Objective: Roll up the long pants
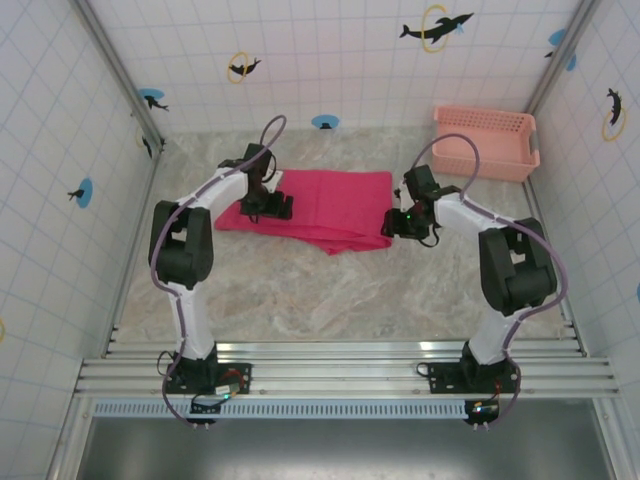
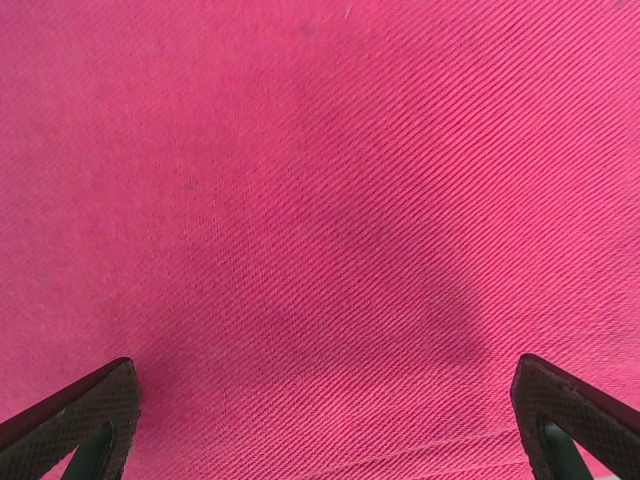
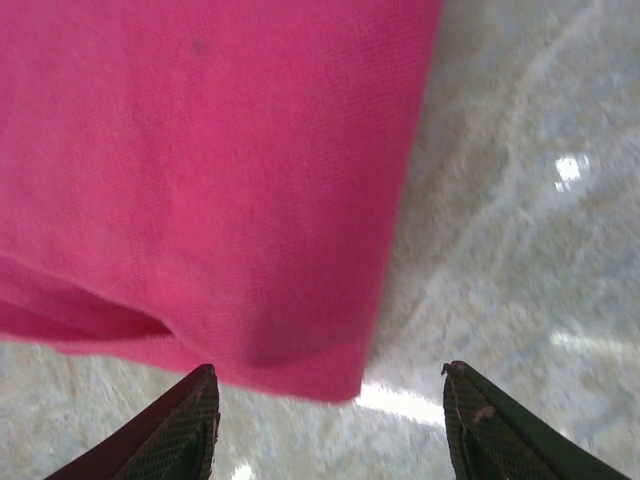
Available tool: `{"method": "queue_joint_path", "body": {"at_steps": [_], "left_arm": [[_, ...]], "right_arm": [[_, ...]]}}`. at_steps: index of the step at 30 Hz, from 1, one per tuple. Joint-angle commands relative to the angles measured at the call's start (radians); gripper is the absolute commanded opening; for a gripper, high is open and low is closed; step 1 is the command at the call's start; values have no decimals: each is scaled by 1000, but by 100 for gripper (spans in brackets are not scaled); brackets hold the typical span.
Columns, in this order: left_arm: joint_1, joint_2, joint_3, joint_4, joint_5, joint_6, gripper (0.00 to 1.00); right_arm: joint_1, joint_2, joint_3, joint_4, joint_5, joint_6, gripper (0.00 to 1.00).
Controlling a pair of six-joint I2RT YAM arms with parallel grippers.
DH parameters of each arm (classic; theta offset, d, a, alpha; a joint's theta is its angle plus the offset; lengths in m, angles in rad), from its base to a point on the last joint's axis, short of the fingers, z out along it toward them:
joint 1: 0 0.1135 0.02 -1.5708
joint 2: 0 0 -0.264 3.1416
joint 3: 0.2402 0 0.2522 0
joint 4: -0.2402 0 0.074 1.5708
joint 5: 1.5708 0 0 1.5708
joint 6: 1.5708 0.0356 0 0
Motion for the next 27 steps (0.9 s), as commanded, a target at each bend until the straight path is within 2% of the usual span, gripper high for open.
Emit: {"method": "queue_joint_path", "body": {"at_steps": [1,4,7,9,13,18,23,27], "left_arm": [[0,8,-51,19,-33,-45,97],[-4,34,-67,16,-27,-59,97],[-7,65,-65,1,-47,-69,97],[-10,67,-62,5,-76,-93,97],[-11,124,32,-41,-80,-116,98],[-13,215,197,-95,-33,-142,98],[-28,350,408,-146,37,-164,98],[-48,420,526,-146,115,-186,98]], "right_arm": [[-17,69,-10,123,-82,12,60],[-14,137,16,169,-119,24,58],[-11,180,38,181,-150,39,46],[-8,187,40,184,-174,49,28],[18,146,8,149,-177,54,4],[120,22,-124,160,-128,118,2],[308,-79,-232,216,-51,250,3],[446,-67,-224,247,-39,335,4]]}}
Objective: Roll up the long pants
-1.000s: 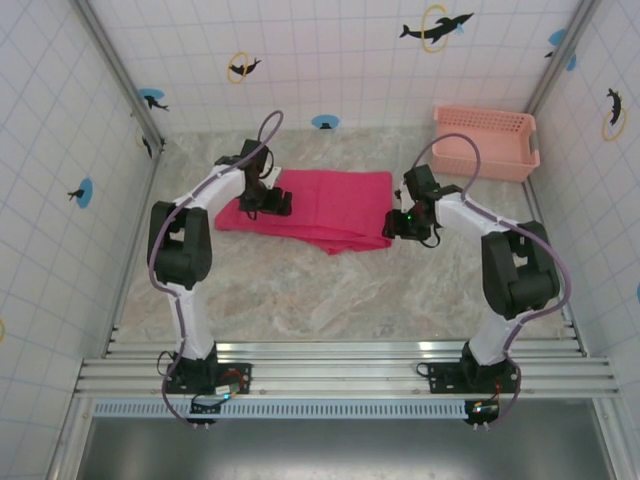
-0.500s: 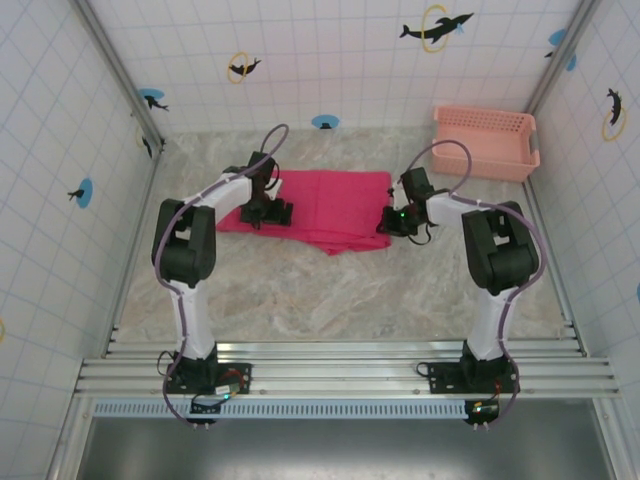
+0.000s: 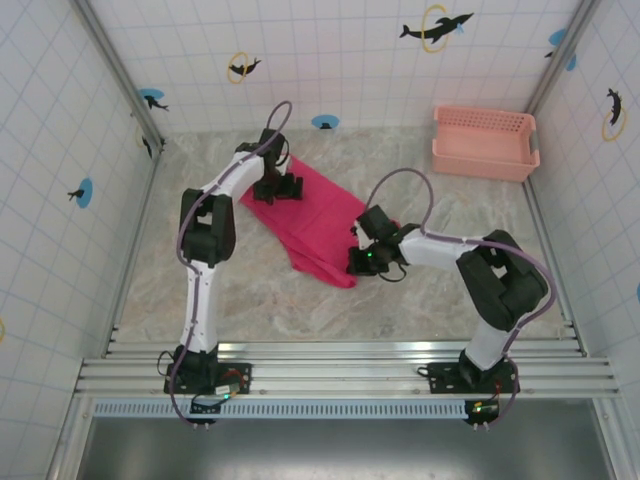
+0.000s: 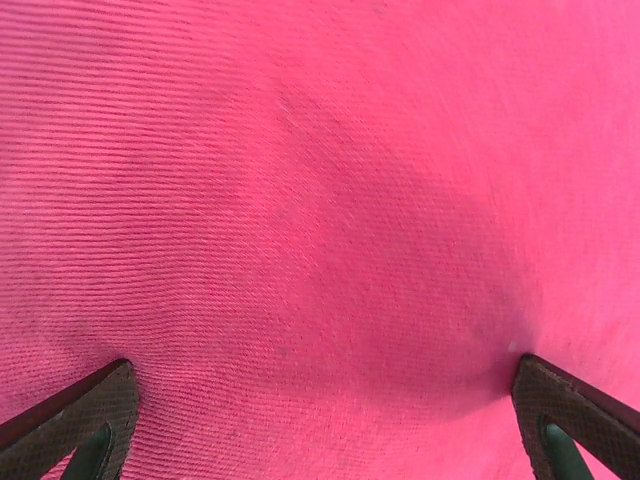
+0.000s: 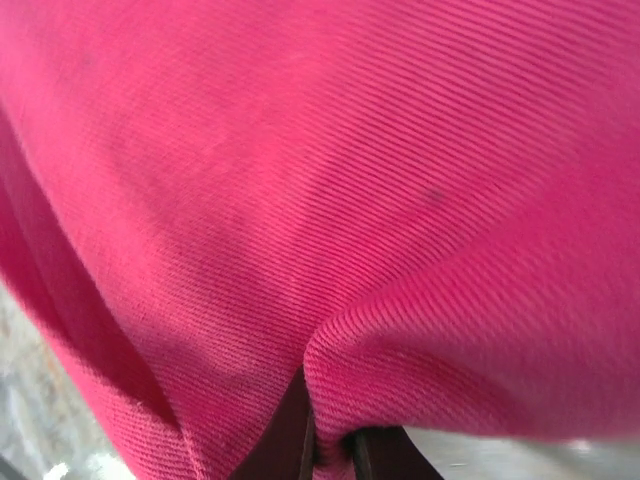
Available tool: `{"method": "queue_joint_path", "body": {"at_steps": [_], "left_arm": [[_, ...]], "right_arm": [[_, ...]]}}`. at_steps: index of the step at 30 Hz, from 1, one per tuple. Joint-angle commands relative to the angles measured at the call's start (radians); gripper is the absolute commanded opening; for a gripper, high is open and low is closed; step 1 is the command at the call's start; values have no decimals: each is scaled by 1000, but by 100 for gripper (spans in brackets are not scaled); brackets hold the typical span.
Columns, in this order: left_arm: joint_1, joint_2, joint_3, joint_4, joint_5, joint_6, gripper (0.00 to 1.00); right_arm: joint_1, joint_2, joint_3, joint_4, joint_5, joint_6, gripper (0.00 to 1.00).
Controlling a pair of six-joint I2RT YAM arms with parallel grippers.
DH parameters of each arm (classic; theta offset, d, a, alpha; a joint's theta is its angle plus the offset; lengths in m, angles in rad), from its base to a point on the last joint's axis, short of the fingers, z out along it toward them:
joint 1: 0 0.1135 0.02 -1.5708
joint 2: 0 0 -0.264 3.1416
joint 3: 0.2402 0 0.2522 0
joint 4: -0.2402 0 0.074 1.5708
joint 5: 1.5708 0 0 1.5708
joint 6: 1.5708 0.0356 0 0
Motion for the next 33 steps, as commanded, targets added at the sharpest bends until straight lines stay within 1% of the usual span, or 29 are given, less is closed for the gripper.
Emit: {"method": "queue_joint_path", "body": {"at_steps": [1,3,6,9,11,14,17,18,20,22,24,26,28,30,31,33], "left_arm": [[-35,92,65,-33,117,-41,98],[-47,117,83,-25,144,-58,98],[-62,137,68,22,194,-99,97],[-77,170,103,23,213,-115,97],[-86,193,141,21,225,-126,98],[-96,229,206,13,242,-138,97],[-97,264,281,-10,255,-136,97],[-96,273,304,-26,250,-128,97],[-92,281,340,-44,255,-98,98],[-81,269,341,-48,256,-77,97],[-63,254,334,-49,277,-54,97],[-35,228,307,-34,318,-36,97],[-9,199,280,-24,345,-13,97],[16,169,250,-19,363,4,98],[30,155,240,-17,377,11,98],[55,129,231,-20,403,24,97]], "right_arm": [[93,0,4,26,49,96,5],[141,36,42,31,57,115,6],[186,108,128,28,46,131,7],[220,187,218,35,32,153,13],[242,240,279,63,-20,191,26],[261,305,346,126,-52,260,43],[264,321,361,195,-92,324,50],[263,310,362,190,-95,325,52],[258,250,360,113,-82,276,55],[251,177,367,-10,-54,197,59],[243,99,374,-149,-32,114,64],[239,14,366,-245,-8,58,67],[237,-60,344,-295,-9,34,72],[244,-130,303,-297,-21,28,73],[251,-164,290,-319,5,-7,73],[278,-207,290,-427,148,-132,73]]}}
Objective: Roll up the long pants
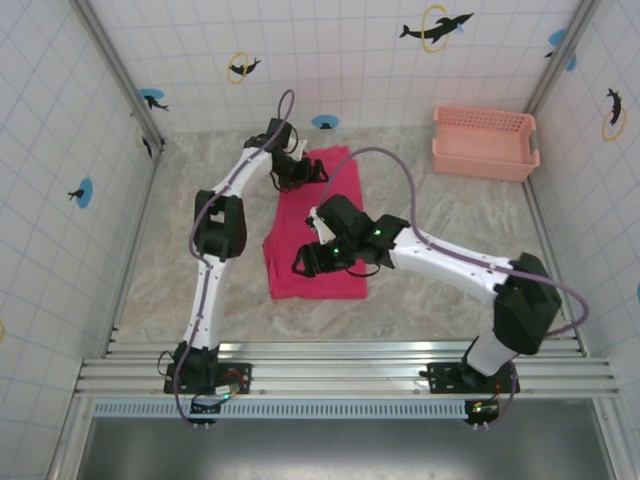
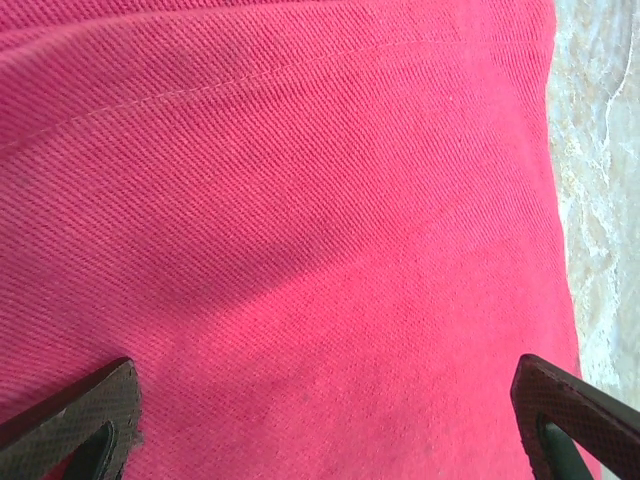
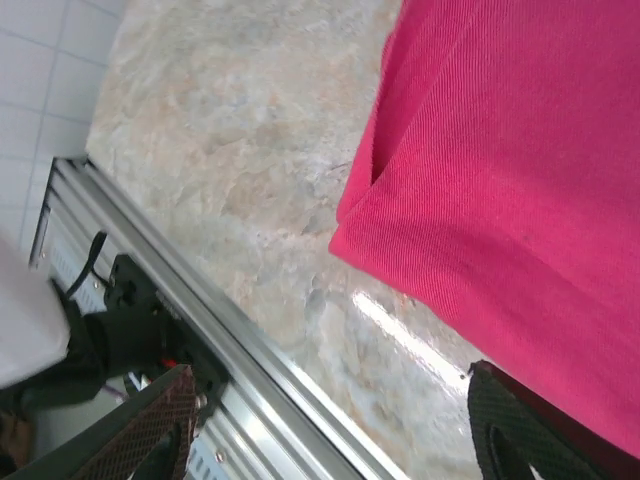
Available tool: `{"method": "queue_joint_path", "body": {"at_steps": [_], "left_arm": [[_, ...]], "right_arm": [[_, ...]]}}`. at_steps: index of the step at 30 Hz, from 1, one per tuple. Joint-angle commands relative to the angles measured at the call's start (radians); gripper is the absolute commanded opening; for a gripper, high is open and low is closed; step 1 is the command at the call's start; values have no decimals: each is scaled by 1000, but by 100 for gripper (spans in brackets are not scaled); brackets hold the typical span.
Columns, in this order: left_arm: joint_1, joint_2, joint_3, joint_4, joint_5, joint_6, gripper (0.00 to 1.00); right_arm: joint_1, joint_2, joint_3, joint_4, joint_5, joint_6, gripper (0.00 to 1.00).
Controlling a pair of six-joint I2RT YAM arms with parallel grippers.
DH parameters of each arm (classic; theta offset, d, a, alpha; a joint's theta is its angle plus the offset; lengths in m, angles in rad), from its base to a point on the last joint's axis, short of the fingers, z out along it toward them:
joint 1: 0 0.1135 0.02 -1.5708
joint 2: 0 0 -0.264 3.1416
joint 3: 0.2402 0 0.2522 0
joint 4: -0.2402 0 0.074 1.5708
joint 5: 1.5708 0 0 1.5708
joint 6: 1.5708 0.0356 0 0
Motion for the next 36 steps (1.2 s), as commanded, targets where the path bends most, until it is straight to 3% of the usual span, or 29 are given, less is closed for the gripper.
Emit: {"method": "queue_joint_path", "body": {"at_steps": [1,5,10,14,19,24,30,36], "left_arm": [[61,-64,-35,-78,45,51,98],[98,-236,-89,-43,64,123,98],[128,-514,-277,165,83,186,98],[135,-640,-342,56,9,296,98],[135,-841,-679,76,-109,377,97],[135,-991,-962,123,-217,382,98],[135,-1069,-1041,30,-330,367,97],[134,-1159,-1099,4,-350,400,98]], "right_arm": [[46,-51,-18,-236,207,-238,73],[176,-22,25,-399,488,-568,72],[307,88,80,-501,732,-806,76],[343,119,14,-435,834,-932,73],[312,76,-106,-249,769,-1004,72],[280,123,-91,-202,668,-1045,65],[233,207,-35,-212,512,-1060,57],[220,230,-51,-190,495,-1058,56]]}}
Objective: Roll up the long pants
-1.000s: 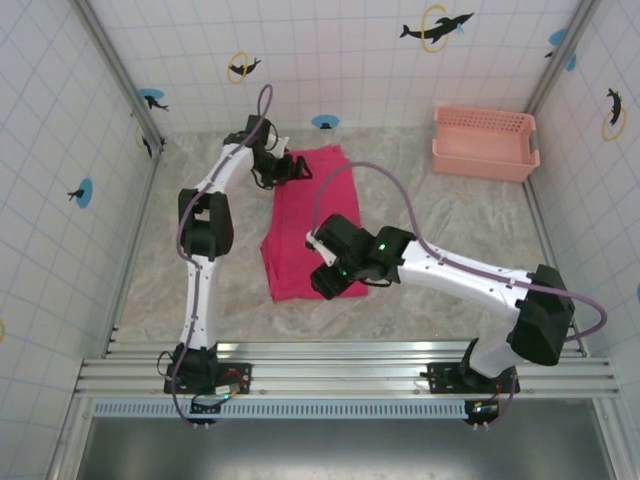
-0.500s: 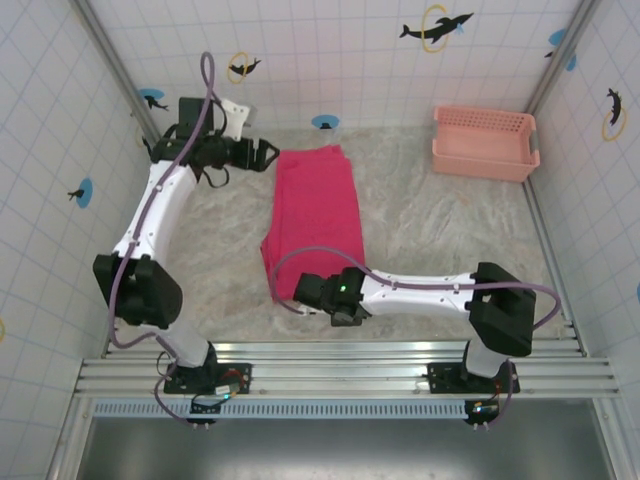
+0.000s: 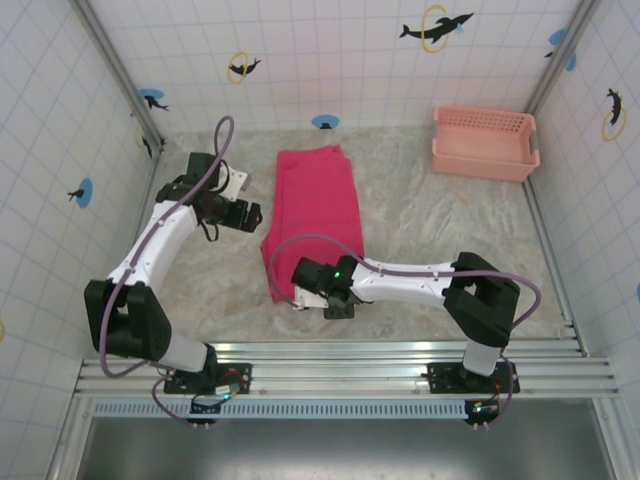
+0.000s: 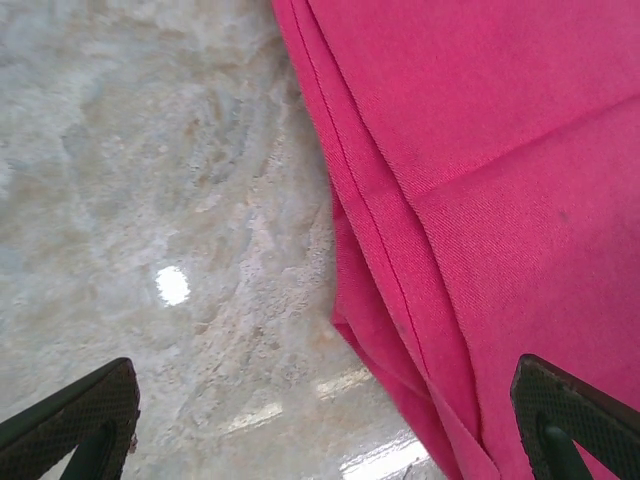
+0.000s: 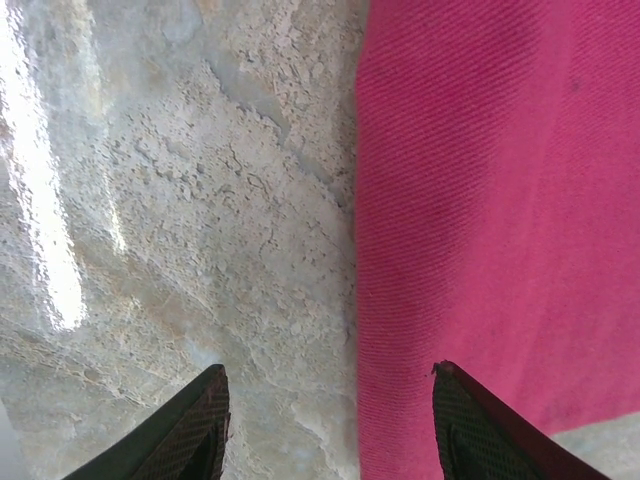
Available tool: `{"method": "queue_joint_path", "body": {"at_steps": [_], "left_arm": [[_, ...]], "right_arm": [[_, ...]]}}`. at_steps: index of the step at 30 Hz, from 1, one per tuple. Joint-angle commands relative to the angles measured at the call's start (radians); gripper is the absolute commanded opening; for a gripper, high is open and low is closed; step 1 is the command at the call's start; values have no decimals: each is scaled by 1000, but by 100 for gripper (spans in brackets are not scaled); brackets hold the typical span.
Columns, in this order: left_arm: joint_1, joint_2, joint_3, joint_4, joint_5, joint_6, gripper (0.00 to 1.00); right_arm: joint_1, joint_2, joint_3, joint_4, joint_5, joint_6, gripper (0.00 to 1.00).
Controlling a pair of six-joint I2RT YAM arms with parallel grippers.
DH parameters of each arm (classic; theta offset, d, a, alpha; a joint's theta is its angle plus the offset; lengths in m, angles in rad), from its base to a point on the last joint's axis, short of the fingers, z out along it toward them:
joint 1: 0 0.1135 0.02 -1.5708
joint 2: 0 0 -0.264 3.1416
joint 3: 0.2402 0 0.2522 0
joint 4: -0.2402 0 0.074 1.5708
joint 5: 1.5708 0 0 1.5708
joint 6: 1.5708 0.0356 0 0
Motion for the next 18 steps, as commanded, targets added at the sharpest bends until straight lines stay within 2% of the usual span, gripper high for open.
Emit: {"method": "queue_joint_path", "body": {"at_steps": [1,5,11,16,18], "left_arm": [[-1,-61,-34,-30,-19,34,97],[0,-112,-69,-26,2,31,97],[0,-168,-125,12,25,23,98],[0,-218,-181,57,86,18,97],[0,-240,-200,70,101,18,98]], "right_arm": [[-11,21,19,25,-42,-11,56],[-47,47,32,51,-94,-14,51],[-83,92,51,76,-90,-37,46],[-116,102,57,93,-98,-50,35],[-116,80,35,117,-85,-58,40]]}}
